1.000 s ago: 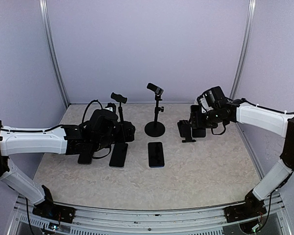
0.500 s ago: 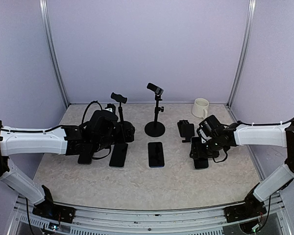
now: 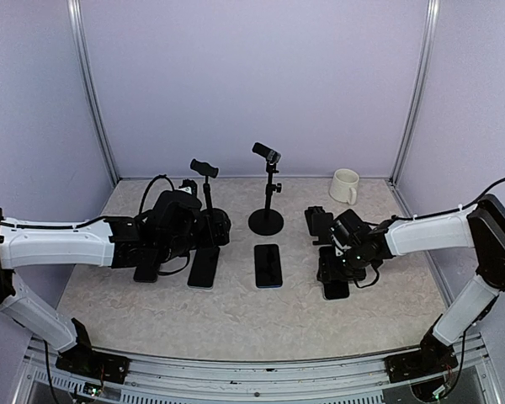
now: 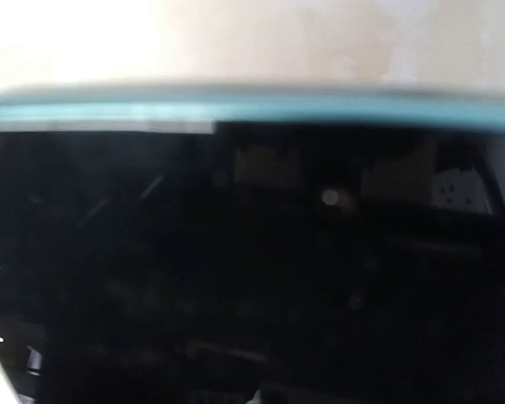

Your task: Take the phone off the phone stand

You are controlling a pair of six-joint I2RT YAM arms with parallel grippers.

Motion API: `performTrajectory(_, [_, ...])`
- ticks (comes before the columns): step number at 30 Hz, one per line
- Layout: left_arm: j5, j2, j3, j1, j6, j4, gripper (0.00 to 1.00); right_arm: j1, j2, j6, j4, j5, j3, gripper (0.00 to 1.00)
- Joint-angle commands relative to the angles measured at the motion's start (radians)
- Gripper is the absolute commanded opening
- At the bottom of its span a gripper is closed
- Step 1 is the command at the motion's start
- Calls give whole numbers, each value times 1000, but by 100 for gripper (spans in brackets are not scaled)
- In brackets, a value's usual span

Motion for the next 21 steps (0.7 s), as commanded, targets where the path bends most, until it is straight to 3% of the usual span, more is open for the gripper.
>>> performTrajectory(1, [-15,-24,-17,3,-3,-4,99,8,34,36,59,41,13,66])
performTrajectory(21, [-18,-30,-33,20,16,-1,99,7,158,68,74,48,67,84])
